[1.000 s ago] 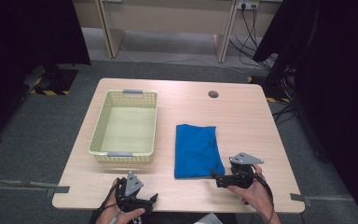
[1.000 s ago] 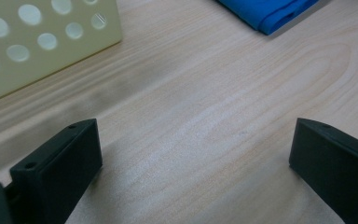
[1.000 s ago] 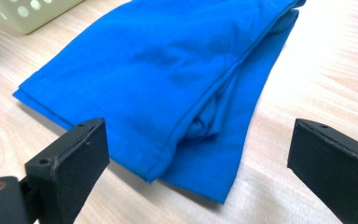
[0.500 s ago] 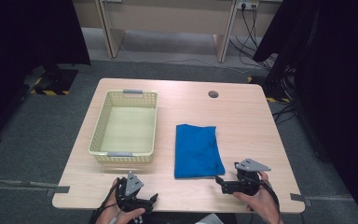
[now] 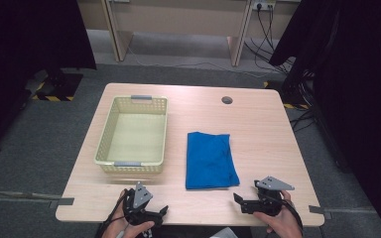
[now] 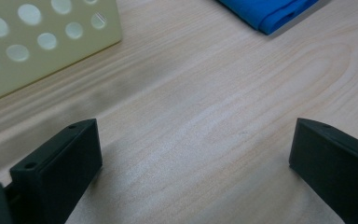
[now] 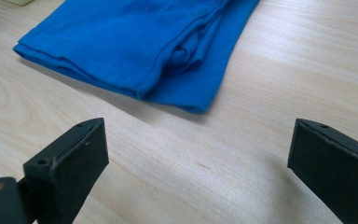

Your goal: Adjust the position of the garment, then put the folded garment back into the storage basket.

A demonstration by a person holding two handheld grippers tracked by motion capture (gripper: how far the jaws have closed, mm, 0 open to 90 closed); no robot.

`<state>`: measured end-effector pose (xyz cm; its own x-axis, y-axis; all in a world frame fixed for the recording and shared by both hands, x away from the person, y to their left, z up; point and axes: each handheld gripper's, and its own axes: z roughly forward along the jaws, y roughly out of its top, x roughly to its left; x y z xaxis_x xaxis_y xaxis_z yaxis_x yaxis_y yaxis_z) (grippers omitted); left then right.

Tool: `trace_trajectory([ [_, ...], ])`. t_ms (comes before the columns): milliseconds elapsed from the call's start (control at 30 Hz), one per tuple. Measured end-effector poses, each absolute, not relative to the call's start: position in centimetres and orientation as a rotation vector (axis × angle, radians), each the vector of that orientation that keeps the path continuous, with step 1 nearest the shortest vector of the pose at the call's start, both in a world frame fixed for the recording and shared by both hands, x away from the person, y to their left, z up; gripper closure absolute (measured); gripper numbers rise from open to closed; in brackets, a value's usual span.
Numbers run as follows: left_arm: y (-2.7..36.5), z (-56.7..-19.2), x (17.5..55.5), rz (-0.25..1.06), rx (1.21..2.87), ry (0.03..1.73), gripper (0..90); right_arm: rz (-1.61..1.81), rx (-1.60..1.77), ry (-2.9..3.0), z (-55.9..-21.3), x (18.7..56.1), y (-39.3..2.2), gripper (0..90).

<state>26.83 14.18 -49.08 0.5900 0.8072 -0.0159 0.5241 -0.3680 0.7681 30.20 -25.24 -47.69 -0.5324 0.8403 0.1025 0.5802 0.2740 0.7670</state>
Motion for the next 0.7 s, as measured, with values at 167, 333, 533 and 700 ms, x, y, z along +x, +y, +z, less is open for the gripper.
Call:
trace_trajectory([
  [167,14.18,-49.08,26.83,0.474,2.056,1.054,1.3,1.123,1.315,2.222,-47.98,29.81,-25.55,5.1],
  [333,14.2,-49.1,26.8,0.475,2.054,1.053,1.3,1.122,1.322,2.217,-48.05,29.7,-25.8,5.1],
  [533,14.18,-49.09,26.83,0.474,2.056,1.054,1.2,1.132,1.318,2.21,-47.82,29.67,-25.9,4.9],
  [700,14.19,-49.09,26.82,0.474,2.055,1.053,1.2,1.141,1.312,2.203,-47.7,29.72,-25.88,4.6],
])
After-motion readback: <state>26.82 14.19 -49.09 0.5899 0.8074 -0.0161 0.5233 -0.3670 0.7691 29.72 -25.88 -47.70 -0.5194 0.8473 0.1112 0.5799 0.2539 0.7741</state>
